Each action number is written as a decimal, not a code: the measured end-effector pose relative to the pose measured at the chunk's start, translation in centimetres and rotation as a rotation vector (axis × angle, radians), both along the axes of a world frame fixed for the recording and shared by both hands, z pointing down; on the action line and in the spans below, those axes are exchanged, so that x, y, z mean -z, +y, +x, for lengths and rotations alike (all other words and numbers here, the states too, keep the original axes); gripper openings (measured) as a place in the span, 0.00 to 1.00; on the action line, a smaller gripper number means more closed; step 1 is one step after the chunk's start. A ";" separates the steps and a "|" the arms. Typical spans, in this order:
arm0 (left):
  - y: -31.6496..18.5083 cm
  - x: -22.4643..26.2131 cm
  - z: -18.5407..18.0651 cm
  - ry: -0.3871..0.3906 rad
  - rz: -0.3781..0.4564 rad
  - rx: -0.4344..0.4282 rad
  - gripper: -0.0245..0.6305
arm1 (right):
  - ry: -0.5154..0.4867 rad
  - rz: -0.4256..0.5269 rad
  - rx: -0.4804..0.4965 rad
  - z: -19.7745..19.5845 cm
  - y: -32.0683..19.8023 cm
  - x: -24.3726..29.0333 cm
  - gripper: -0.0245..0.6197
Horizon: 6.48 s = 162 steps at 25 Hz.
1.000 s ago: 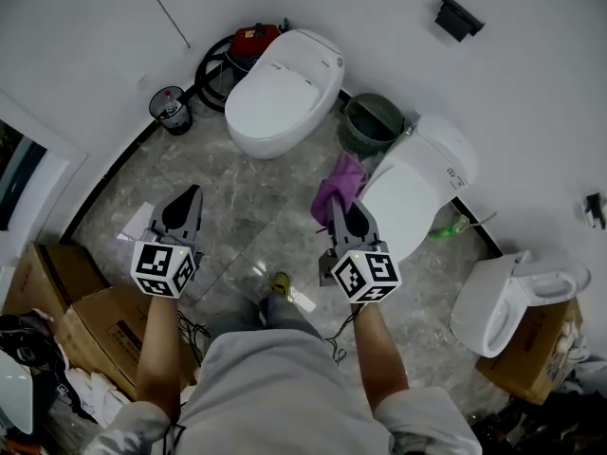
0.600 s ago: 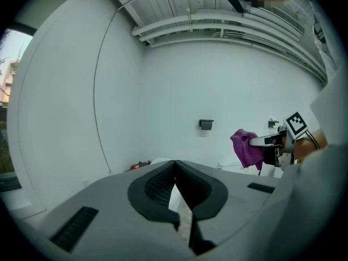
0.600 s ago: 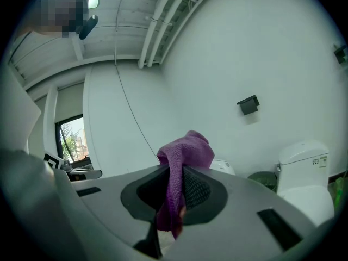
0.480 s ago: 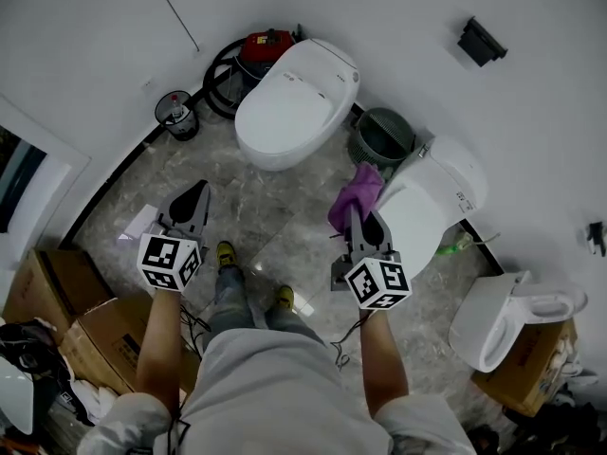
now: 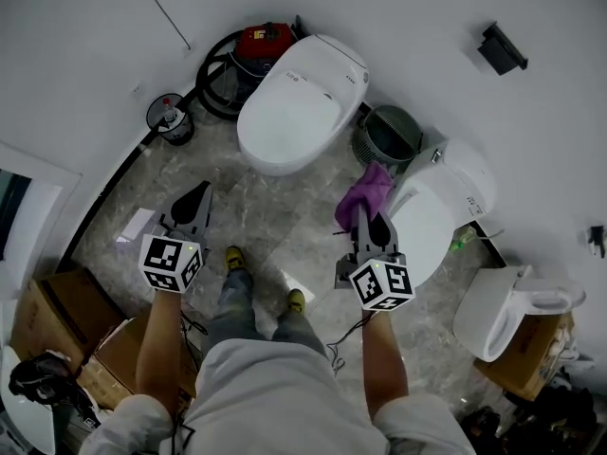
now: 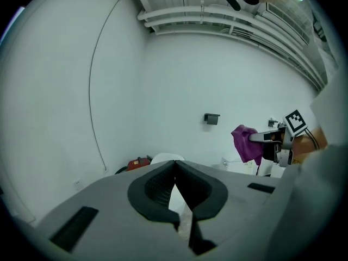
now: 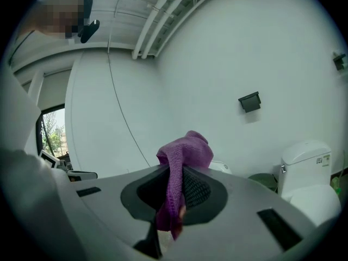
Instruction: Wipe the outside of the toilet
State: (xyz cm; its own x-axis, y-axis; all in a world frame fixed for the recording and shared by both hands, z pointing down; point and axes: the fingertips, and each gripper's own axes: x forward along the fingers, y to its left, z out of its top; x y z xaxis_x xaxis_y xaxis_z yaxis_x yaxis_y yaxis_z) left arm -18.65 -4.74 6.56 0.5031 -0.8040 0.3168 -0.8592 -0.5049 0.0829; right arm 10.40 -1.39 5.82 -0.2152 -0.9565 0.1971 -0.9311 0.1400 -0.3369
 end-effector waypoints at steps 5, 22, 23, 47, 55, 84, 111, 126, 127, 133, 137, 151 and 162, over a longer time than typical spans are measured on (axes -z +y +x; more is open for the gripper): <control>-3.4 -2.1 -1.1 0.013 -0.030 -0.030 0.06 | 0.020 -0.021 -0.021 -1.1 -3.1 -1.7 0.13; -9.8 -10.6 1.0 -0.014 -0.064 -0.095 0.06 | -0.008 -0.019 -0.019 0.1 -8.9 -8.9 0.13; -9.9 -11.1 1.3 -0.015 -0.065 -0.089 0.06 | -0.011 -0.020 -0.009 0.2 -9.0 -9.6 0.13; -12.3 -26.7 3.1 -0.054 -0.041 -0.064 0.06 | -0.019 -0.019 0.045 1.3 -11.2 -26.4 0.13; -13.3 -32.0 2.9 -0.070 -0.032 -0.059 0.06 | -0.023 -0.016 0.066 1.2 -11.7 -31.7 0.13; -16.4 -52.4 3.9 -0.114 0.106 -0.034 0.06 | 0.005 0.077 0.211 0.8 -15.5 -55.1 0.13; -15.8 -58.2 2.4 -0.141 0.148 -0.074 0.06 | 0.022 0.156 0.488 -9.5 -15.1 -60.5 0.13; -15.9 -62.6 0.9 -0.173 0.124 -0.079 0.06 | 0.112 0.185 0.834 -20.3 -14.9 -63.5 0.13; -15.8 -63.0 0.9 -0.179 0.119 -0.079 0.06 | 0.115 0.189 0.841 -20.5 -15.2 -63.6 0.13; -15.3 -64.5 1.2 -0.197 0.103 -0.082 0.06 | 0.110 0.196 0.777 -19.1 -17.9 -64.3 0.13; -15.0 -65.2 2.0 -0.206 0.096 -0.101 0.06 | 0.097 0.193 0.716 -16.6 -18.9 -64.7 0.13; -14.7 -66.4 5.7 -0.233 0.083 -0.168 0.06 | -0.074 0.167 0.397 -3.9 -23.2 -65.1 0.13; -14.5 -67.0 6.2 -0.243 0.065 -0.181 0.06 | -0.039 0.133 0.273 1.6 -26.2 -67.0 0.13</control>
State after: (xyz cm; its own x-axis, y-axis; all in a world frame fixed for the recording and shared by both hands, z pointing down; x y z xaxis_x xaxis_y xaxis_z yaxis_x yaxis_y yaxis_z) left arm -12.41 -19.28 73.54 0.5561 -0.7307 0.3961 -0.7452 -0.6494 -0.1517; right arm 12.03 -27.63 72.84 -0.4729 -0.8790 0.0609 -0.8397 0.4286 -0.3335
